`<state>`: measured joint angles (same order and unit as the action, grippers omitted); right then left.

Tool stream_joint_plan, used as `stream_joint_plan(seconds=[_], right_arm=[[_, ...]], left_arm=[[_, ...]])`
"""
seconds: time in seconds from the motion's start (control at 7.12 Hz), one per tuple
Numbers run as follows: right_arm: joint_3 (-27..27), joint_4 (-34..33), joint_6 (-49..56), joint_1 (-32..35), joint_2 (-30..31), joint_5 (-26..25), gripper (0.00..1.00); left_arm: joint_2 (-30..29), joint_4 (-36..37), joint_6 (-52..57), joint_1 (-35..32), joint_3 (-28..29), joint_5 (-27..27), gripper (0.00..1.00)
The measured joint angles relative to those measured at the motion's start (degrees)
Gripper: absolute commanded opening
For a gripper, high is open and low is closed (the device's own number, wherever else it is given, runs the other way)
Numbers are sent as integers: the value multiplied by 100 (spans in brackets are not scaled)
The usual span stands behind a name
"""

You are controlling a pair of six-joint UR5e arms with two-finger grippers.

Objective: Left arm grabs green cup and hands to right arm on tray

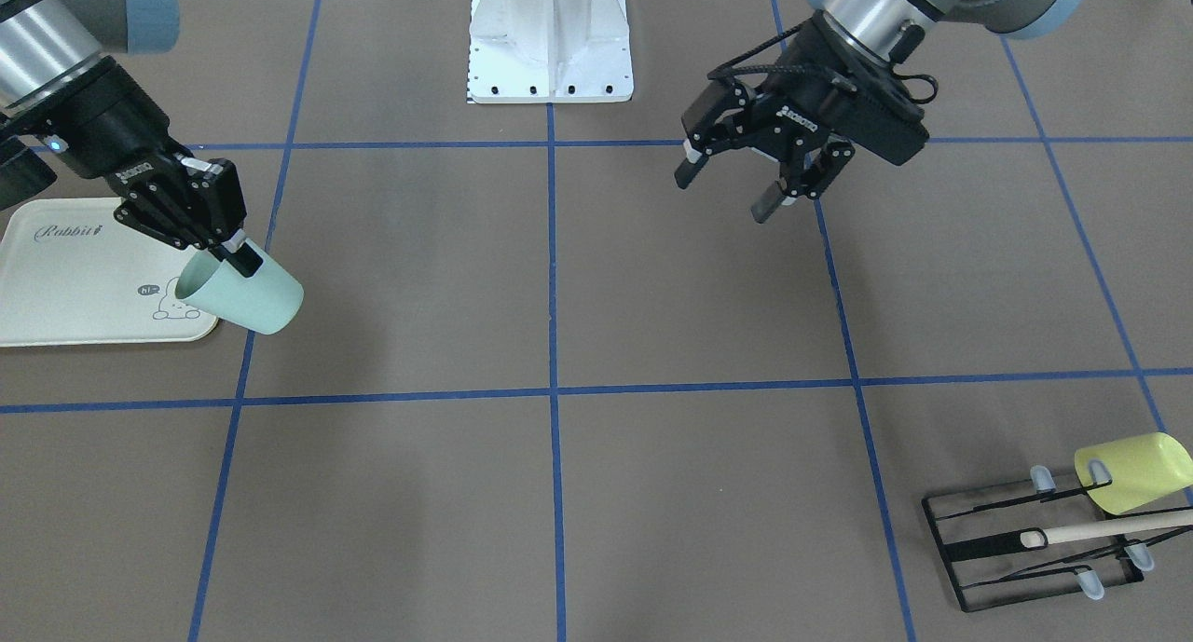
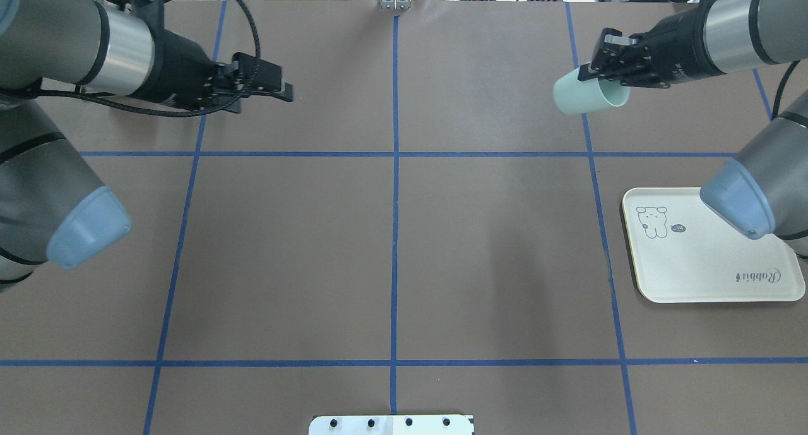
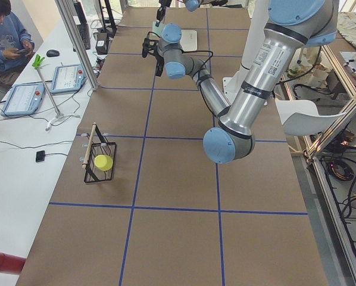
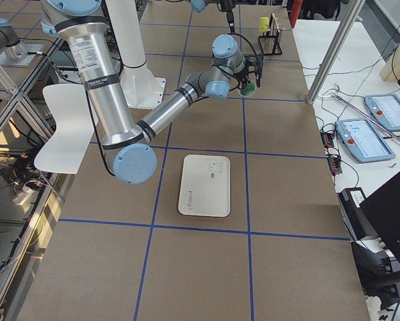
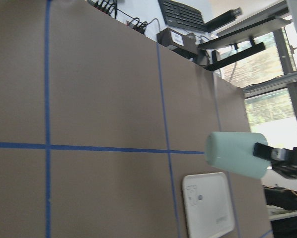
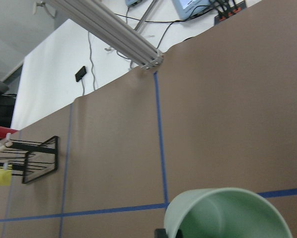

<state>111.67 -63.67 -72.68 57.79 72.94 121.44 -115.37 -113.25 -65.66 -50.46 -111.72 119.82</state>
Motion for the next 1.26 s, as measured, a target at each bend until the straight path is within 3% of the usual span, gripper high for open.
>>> stream_joint_plan(seconds=[0.42, 0.7, 0.98, 1.26], right_arm=[[323, -1632, 1687, 104, 308, -131, 0], [419, -1813, 2692, 262, 884, -121, 0], [465, -1743, 3289, 320, 1386, -148, 0], [455, -1355, 3865, 380, 2016, -139, 0]], left_arm=[[1370, 373, 2558, -696, -5, 48, 100], [2003, 672, 3887, -1346, 19, 175, 100], [2430, 987, 4543, -2059, 162, 790, 100], [2580, 1534, 5091, -2613, 659, 1083, 100]])
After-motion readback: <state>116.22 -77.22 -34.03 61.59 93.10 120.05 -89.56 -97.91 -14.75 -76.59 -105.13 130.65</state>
